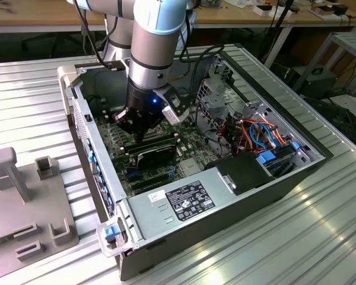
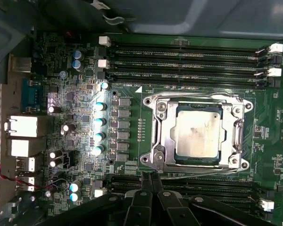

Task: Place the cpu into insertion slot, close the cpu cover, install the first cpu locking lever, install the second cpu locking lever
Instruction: 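Install the second cpu locking lever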

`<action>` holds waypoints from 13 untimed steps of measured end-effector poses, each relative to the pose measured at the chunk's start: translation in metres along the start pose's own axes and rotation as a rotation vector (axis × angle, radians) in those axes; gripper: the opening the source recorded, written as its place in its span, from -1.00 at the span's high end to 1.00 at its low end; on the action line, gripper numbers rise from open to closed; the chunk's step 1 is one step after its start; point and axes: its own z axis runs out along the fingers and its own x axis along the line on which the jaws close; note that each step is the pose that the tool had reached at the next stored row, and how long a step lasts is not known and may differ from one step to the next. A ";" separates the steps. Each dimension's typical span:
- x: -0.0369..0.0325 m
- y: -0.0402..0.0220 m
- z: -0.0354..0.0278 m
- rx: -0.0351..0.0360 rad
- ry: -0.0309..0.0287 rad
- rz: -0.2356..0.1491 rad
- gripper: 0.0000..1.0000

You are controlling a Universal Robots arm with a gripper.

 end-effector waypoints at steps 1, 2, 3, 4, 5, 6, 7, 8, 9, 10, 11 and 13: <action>0.0006 0.0002 0.0005 0.0000 -0.0001 0.000 0.78; 0.0011 0.0005 0.0017 0.0000 -0.0001 0.000 0.78; 0.0012 0.0006 0.0024 0.0000 -0.0001 0.000 0.78; 0.0011 0.0007 0.0032 0.0001 0.0000 0.000 0.78; 0.0011 0.0010 0.0040 0.0000 -0.0001 0.000 0.78; 0.0011 0.0011 0.0048 0.0000 -0.0001 0.000 0.78; 0.0011 0.0013 0.0056 0.0000 -0.0001 0.000 0.78; 0.0010 0.0015 0.0063 0.0000 -0.0001 0.000 0.78; 0.0010 0.0025 0.0068 0.0001 0.0000 0.000 0.78; 0.0009 0.0034 0.0071 0.0001 0.0000 0.000 0.78; 0.0008 0.0042 0.0072 0.0000 -0.0001 0.000 0.78; 0.0006 0.0065 0.0082 0.0000 -0.0002 0.000 0.78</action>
